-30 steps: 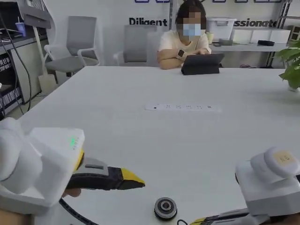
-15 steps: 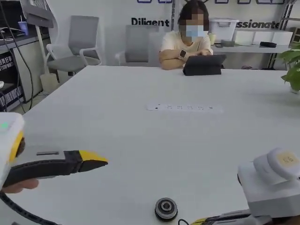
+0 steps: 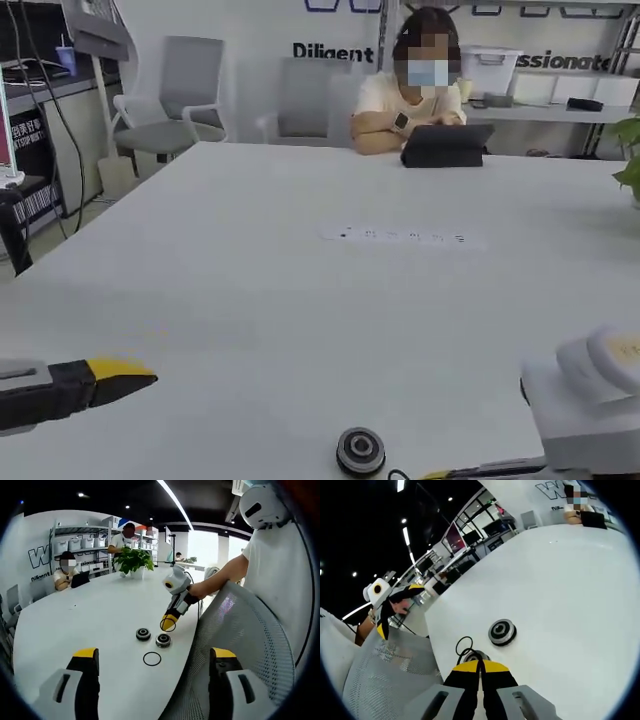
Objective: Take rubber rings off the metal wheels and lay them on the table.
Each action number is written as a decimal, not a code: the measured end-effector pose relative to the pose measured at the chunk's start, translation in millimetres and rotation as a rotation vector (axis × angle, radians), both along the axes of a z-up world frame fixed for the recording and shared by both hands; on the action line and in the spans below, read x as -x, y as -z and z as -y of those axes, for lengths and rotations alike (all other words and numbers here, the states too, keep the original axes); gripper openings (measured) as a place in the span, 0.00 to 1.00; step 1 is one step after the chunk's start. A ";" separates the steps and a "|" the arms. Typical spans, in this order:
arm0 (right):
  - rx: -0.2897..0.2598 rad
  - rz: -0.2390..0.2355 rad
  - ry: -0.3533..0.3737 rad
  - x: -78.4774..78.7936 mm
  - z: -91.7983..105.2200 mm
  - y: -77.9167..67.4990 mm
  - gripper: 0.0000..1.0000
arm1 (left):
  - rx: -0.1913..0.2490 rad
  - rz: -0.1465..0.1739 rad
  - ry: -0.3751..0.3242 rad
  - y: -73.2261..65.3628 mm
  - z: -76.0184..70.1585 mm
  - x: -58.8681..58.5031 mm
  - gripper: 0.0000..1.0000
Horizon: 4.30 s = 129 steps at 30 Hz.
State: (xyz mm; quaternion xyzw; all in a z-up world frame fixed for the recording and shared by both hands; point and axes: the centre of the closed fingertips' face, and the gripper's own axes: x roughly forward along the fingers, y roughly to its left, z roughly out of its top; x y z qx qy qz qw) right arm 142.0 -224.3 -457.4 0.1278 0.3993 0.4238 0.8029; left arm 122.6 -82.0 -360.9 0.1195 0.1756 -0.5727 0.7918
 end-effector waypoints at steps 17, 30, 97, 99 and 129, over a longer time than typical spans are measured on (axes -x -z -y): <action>-0.061 0.055 0.064 -17.0 7.9 -28.4 0.00 | 0.022 -0.074 -0.040 14.1 -0.9 5.5 0.99; -0.019 0.205 -0.028 -22.3 -8.7 -76.7 0.00 | 0.029 -0.079 -0.024 13.2 3.0 8.5 0.99; 0.405 0.195 -0.394 -16.8 -99.9 21.5 0.00 | 0.019 -0.120 -0.047 22.0 -3.0 14.3 0.97; 0.395 0.189 -0.389 -17.3 -100.8 20.6 0.00 | 0.021 -0.122 -0.049 22.0 -3.1 14.2 0.97; 0.340 0.225 -0.324 -32.6 -87.5 -12.8 0.05 | 0.023 -0.131 -0.054 23.1 -3.5 14.6 0.97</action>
